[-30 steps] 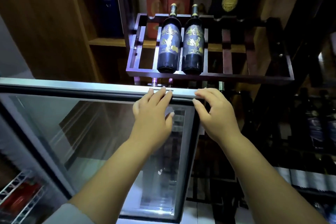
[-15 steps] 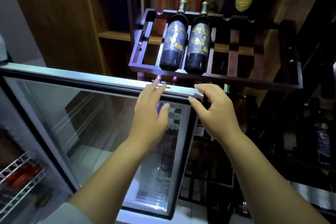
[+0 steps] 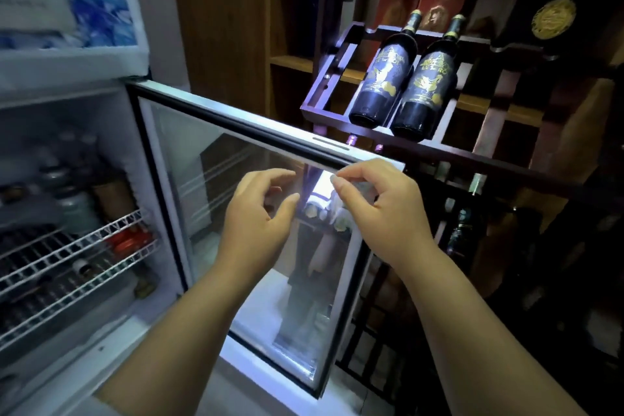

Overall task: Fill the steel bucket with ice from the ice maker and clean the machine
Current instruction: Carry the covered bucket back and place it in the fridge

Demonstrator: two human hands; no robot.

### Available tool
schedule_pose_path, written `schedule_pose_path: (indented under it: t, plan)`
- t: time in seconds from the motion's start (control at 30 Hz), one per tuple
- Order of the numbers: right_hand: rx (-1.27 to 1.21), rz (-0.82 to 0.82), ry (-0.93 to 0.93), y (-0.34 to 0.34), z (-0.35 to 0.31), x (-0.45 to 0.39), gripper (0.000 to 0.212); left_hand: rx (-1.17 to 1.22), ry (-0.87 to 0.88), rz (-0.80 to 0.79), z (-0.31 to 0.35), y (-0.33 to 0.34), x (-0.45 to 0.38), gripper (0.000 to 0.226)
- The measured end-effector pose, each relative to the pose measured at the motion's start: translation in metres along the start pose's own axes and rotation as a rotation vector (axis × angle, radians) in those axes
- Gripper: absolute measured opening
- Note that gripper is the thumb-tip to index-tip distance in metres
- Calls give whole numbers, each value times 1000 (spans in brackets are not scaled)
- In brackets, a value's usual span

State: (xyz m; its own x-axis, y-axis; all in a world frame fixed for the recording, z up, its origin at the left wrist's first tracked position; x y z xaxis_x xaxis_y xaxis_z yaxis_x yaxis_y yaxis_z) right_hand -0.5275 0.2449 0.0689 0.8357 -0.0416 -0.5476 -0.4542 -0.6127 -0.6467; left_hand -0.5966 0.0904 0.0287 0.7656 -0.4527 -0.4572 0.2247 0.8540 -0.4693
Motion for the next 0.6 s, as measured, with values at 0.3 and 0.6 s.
schedule_pose_path:
  t: [0.3, 0.6]
  plan:
    - [-166, -277, -34, 64, -25, 29, 12, -46, -271, 157, -11, -38, 97, 18]
    - [-258, -596, -109, 126, -74, 44, 17, -92, -451, 382, -7, -92, 182, 21]
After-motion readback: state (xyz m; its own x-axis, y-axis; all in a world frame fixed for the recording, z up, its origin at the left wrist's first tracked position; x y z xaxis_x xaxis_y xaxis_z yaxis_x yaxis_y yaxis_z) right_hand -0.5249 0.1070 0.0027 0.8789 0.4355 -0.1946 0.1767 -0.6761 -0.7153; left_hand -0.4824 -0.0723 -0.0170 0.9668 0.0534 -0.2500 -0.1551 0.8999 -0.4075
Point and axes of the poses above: each hand's wrist, its own x-axis away from the middle knuckle, its own y-axis out of the palm, z = x × y, the point moved 4 cm from there along -x, towards the middle knuckle, and after that the axes turned 15 degrees about -z, right-handed, at the moved point
